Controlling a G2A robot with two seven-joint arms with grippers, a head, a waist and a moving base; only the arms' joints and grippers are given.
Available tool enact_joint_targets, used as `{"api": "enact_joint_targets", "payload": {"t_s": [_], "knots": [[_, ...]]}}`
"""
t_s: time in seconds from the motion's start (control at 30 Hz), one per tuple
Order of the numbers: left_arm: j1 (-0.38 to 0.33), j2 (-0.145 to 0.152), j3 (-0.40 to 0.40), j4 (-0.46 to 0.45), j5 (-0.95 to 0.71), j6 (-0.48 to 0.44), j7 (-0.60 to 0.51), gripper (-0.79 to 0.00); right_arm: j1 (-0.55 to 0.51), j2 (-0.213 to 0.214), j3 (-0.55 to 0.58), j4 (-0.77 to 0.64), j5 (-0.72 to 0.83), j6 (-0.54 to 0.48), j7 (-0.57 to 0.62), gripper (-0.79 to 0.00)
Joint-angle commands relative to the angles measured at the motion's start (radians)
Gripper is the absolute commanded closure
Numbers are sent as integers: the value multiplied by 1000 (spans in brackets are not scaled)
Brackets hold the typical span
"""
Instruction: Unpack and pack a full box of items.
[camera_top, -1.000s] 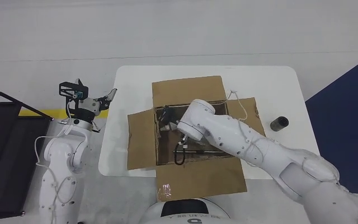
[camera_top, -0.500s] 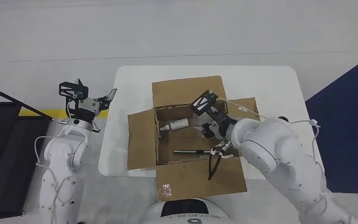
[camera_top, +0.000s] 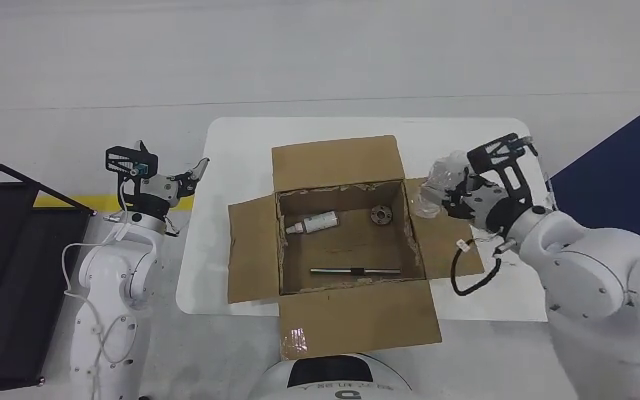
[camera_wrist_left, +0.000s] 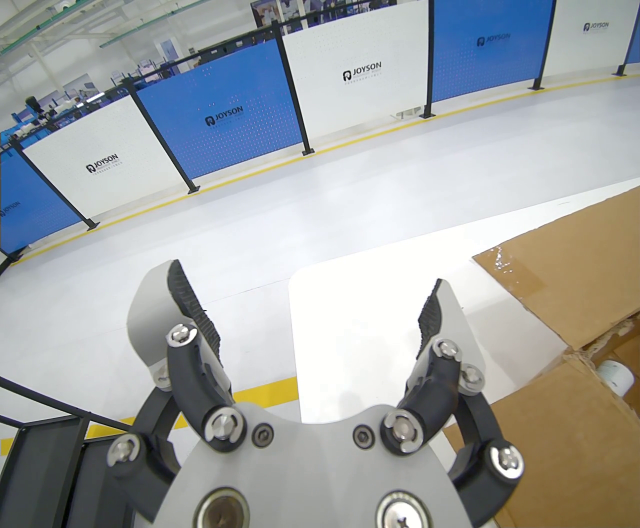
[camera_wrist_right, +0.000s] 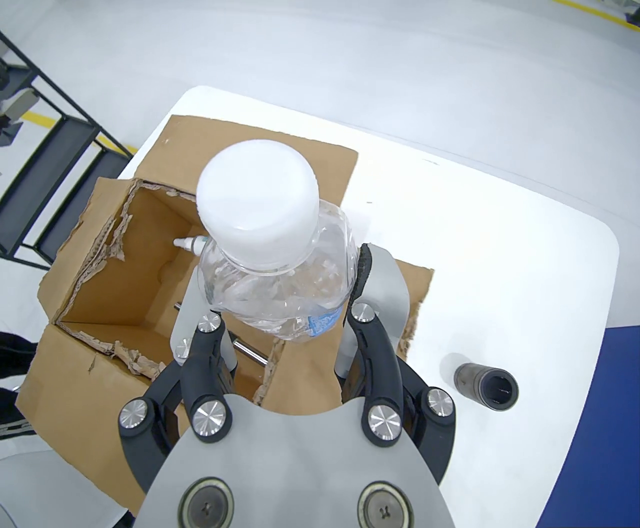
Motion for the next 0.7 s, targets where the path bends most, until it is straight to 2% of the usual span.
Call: {"api": "enact_joint_targets", "payload": {"t_s": [0.0,0.1,0.23,0.5,0.67], "knots": [[0,0,0,0,0,0,0,-785,-78,-3,95,0,32,-7,-49,0],[0,0,0,0,0,0,0,-785,-168,-9,182,0,58,9,-90,0],[0,0,0,0,0,0,0,-785,-236,-14,221,0,82,34,-94,0],[0,0,0,0,0,0,0,-785,-226,-11,161,0,98,62,-28,0],[0,0,0,0,0,0,0,-785,-169,-5,95,28,26,147,39,0]]}}
